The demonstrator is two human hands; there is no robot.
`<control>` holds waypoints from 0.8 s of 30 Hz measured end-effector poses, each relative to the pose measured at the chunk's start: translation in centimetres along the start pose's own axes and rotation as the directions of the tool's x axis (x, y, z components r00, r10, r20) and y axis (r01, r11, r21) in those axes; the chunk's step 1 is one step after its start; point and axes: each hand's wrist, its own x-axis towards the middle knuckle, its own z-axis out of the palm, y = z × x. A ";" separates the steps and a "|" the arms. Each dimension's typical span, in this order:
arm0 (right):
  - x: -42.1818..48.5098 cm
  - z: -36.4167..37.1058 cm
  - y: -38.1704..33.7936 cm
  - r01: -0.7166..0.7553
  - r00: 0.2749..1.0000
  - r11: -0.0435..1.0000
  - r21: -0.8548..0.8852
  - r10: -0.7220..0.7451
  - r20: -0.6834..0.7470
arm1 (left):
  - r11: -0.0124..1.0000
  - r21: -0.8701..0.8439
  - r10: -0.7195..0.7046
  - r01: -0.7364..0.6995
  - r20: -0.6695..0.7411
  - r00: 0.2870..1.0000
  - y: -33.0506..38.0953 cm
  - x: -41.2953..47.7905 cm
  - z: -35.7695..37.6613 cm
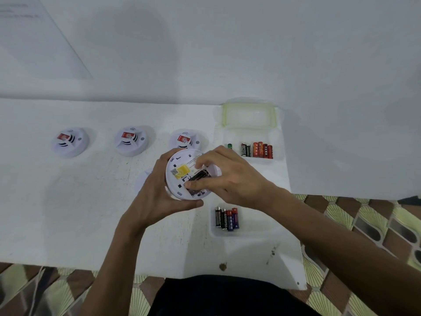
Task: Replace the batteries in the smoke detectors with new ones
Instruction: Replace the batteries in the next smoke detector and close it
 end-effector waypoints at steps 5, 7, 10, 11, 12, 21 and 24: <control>0.5 -1.1 0.0 -0.241 0.963 0.922 0.302 0.266 -0.045 | 0.999 -0.030 0.023 -0.024 -0.028 0.999 -0.1 -0.2 0.2; 1.0 -1.8 1.4 -0.396 0.898 0.845 0.358 0.438 -0.040 | 1.000 -0.025 0.015 -0.016 -0.027 1.000 -0.4 -0.3 0.2; 1.1 -2.4 5.4 -0.641 0.766 0.731 0.234 0.626 0.144 | 1.000 -0.022 0.014 -0.014 -0.037 0.999 -0.7 -0.5 0.4; 1.0 -2.4 6.7 -0.709 0.704 0.686 0.164 0.674 0.226 | 1.000 -0.025 0.009 -0.010 -0.040 0.999 -0.8 -0.6 0.4; 0.9 -2.2 7.9 -0.760 0.638 0.644 0.090 0.711 0.296 | 1.000 -0.023 -0.002 0.001 -0.044 0.999 -1.0 -0.6 0.4; 1.2 1.4 12.2 -0.793 0.419 0.555 -0.253 0.797 0.435 | 0.999 -0.038 0.032 -0.036 -0.090 0.995 -1.3 -0.2 0.6; 1.4 1.8 12.1 -0.817 0.424 0.541 -0.200 0.798 0.428 | 0.998 -0.029 0.044 -0.047 -0.102 0.994 -1.4 -0.1 0.5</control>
